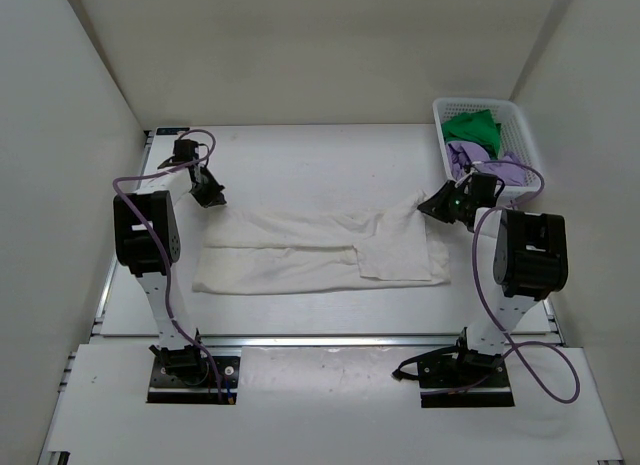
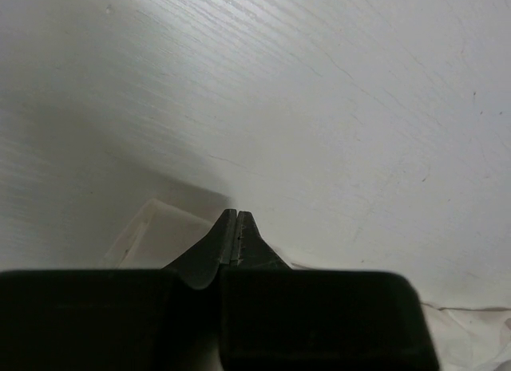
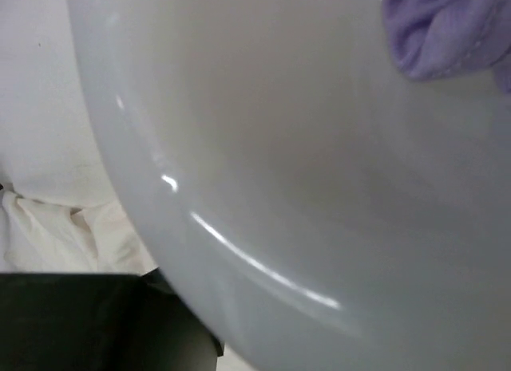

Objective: Fold and stack the t-shirts
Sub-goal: Fold the other side of the tshirt into a rectangle

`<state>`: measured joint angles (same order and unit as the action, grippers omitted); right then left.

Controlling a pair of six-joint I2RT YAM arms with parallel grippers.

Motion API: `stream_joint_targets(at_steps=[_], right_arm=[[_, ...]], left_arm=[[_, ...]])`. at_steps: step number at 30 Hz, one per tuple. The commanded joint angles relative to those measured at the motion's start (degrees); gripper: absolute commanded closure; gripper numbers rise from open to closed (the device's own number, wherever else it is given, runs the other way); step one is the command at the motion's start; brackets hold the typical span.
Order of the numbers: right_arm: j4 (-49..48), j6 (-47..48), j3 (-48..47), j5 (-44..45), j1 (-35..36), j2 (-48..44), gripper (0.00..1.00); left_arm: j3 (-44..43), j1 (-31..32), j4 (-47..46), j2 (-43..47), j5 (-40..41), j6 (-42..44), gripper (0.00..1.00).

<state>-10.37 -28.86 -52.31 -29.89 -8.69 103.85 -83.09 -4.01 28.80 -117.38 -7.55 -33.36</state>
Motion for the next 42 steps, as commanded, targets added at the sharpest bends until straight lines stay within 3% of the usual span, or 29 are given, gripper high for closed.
stream_joint_targets(at_steps=[1,3,8,10,12,14,20,29,31,32,34,42], right_arm=[[-6.32,-4.8,1.43,-4.91,-1.24,-0.31,0.93],[-6.15,-5.24,1.95,-4.22,-1.59,-0.67,1.0],[-3.69,-3.92,2.92,-3.6,-3.0,-2.69,1.0],[-3.52,-4.01,3.71,-3.68,-3.79,-3.66,1.0],[-1.68,-3.23,3.97,-2.81,-3.53,-4.45,1.0],[-0.45,-2.26,4.59,-0.88,-2.66,-6.2,1.0],[1.14,-1.46,6.61,4.04,-3.09,-8.4,1.0],[3.68,-2.17,6.88,5.72,-4.23,-7.44,1.0],[2.91,-2.42,6.79,6.59,-4.06,-7.26,1.0],[2.73,-2.95,7.14,5.73,-3.71,-6.83,0.99],[2.64,-2.95,7.22,5.63,-4.23,-6.56,1.0],[3.26,-3.21,5.47,7.3,-4.94,-6.03,1.0]], left_arm=[[-0.49,-0.21,-1.37,1.37,-1.33,0.23,1.0],[-1.37,-0.73,-0.85,1.28,-0.45,0.84,1.0],[-2.95,-1.53,1.87,1.98,3.14,1.55,0.99],[-2.43,-1.44,2.4,3.64,5.87,2.16,0.83],[-2.17,-1.79,3.19,4.18,6.76,2.43,0.56],[-0.24,-2.67,2.85,5.4,5.98,2.6,0.42],[3.55,-4.08,0.3,5.41,0.62,2.69,0.36],[5.48,-2.85,-3.83,4.27,-2.47,1.9,0.46],[6.27,-2.76,-5.59,4.18,-4.31,1.55,0.7],[6.62,-2.76,-6.29,4.35,-4.66,0.77,0.75],[6.8,-2.67,-7.09,4.18,-4.67,-0.03,1.0],[1.72,-5.74,-5.51,5.15,1.65,-1.7,1.0]])
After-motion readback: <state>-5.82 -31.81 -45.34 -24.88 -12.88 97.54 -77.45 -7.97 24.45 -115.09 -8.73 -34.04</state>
